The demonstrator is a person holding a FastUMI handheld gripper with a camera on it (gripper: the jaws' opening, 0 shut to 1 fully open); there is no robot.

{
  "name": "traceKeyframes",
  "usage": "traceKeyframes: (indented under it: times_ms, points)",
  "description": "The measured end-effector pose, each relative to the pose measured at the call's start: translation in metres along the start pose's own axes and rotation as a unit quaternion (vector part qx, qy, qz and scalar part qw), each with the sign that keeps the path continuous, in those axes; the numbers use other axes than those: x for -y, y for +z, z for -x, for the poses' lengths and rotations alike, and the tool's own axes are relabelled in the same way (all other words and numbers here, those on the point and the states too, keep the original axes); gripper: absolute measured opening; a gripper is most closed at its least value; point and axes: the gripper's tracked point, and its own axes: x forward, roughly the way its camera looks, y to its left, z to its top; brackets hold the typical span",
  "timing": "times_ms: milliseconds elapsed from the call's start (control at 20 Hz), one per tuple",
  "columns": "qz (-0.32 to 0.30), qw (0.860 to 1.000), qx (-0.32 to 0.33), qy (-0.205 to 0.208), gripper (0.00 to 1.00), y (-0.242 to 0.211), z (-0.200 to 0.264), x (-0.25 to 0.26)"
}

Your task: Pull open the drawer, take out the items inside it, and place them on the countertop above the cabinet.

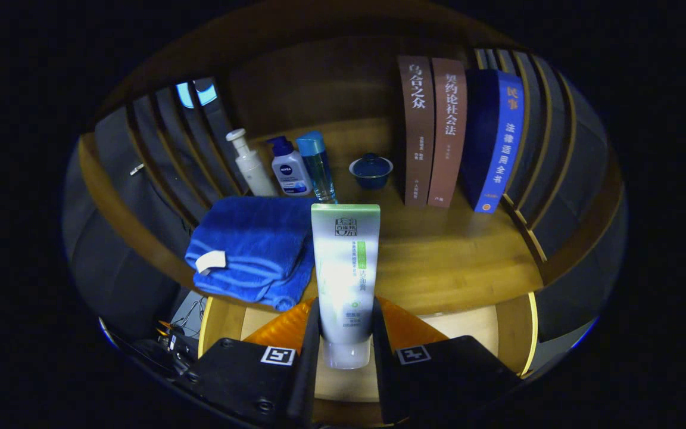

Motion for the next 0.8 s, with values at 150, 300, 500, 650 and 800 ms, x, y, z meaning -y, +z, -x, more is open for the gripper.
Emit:
traceKeyframes:
  times_ms: [150, 300, 500, 650, 800]
  points:
    - [-0.003, 0.999, -0.034, -0.014, 0.47, 0.01, -0.036, 0.005]
    - [-0.005, 0.998, -0.057, -0.024, 0.47, 0.013, -0.061, 0.011]
    - [-0.014, 0.996, -0.079, -0.034, 0.47, 0.007, -0.079, 0.019]
    - [-0.019, 0.996, -0.077, -0.032, 0.49, 0.009, -0.085, 0.02]
    - [-0.03, 0.997, -0.064, -0.014, 0.59, 0.013, -0.082, 0.012]
